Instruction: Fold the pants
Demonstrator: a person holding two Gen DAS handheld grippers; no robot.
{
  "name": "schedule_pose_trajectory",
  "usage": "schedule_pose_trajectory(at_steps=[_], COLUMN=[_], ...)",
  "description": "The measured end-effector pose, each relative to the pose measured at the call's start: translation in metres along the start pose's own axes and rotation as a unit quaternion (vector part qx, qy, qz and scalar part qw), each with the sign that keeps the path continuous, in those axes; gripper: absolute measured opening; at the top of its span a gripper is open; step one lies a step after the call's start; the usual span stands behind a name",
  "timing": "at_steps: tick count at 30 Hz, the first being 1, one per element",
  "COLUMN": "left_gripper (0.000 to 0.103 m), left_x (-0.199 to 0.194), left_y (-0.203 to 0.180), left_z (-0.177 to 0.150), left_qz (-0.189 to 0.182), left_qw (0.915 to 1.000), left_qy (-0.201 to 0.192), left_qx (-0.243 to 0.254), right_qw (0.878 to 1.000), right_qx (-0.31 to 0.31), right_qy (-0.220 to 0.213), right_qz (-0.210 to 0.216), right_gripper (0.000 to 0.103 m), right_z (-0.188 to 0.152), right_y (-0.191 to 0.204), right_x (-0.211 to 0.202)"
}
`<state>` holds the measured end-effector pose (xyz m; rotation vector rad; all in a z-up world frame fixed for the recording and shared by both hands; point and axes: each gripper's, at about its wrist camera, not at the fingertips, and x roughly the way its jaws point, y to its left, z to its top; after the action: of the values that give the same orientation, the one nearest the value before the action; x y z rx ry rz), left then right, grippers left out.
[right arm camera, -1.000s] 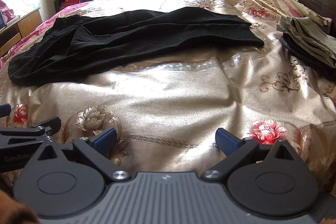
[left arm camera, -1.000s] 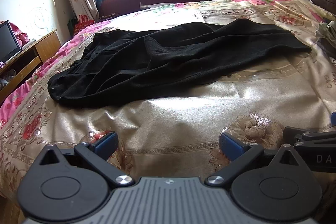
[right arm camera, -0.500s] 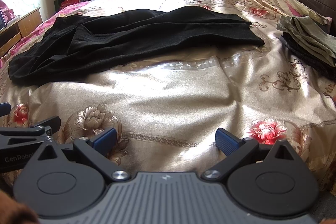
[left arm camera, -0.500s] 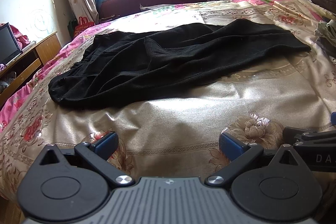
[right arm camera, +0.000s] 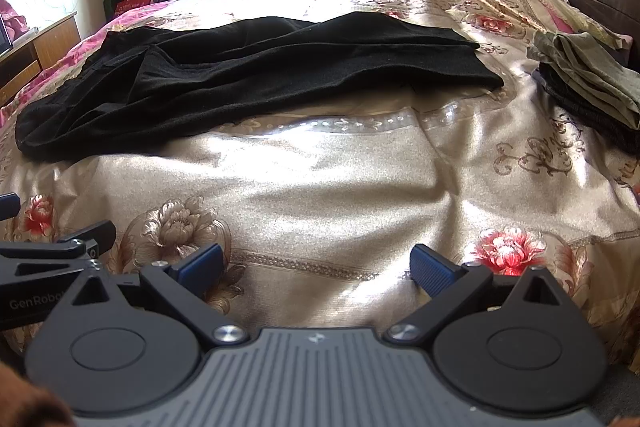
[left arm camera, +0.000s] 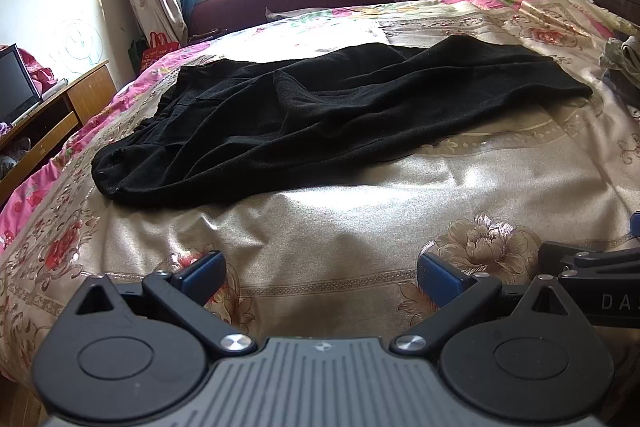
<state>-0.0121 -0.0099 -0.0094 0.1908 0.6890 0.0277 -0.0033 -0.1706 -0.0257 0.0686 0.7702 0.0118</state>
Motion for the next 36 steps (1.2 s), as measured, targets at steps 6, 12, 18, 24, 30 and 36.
schedule_pose_trajectory(at_steps=[6,12,18,24,30,36], left_gripper=[0.103,0.103,0.103,0.103,0.103,0.103], left_x=[0.0,0.0,0.001,0.003,0.004,0.016], left_y=[0.0,0.0,-0.001,-0.002,-0.001,-0.008], left_z=[0.0,0.0,0.0,-0.001,0.006,0.04], left_qz=[0.0,0.0,-0.001,-0.001,-0.008,-0.029], left_qw=[1.0,1.0,1.0,1.0,1.0,0.9986], left_qy=[0.0,0.0,0.002,0.002,-0.004,-0.041], left_qx=[0.0,0.0,0.0,-0.001,-0.002,0.016], right_qw=[1.0,1.0,1.0,1.0,1.0,0.999], right_qx=[0.0,0.001,-0.007,-0.01,-0.003,0.037], right_qy=[0.0,0.001,-0.001,0.0,0.0,-0.017], right_qz=[-0.001,0.0,0.001,0.001,0.004,0.005], right_gripper=[0.099,0.099,0.099,0.099,0.099,0.099], right_z=[0.0,-0.001,0.0,0.0,0.009,0.048], right_y=[0.0,-0.001,0.001,0.003,0.001,-0.023], right_x=[0.0,0.0,0.0,0.0,0.001,0.017])
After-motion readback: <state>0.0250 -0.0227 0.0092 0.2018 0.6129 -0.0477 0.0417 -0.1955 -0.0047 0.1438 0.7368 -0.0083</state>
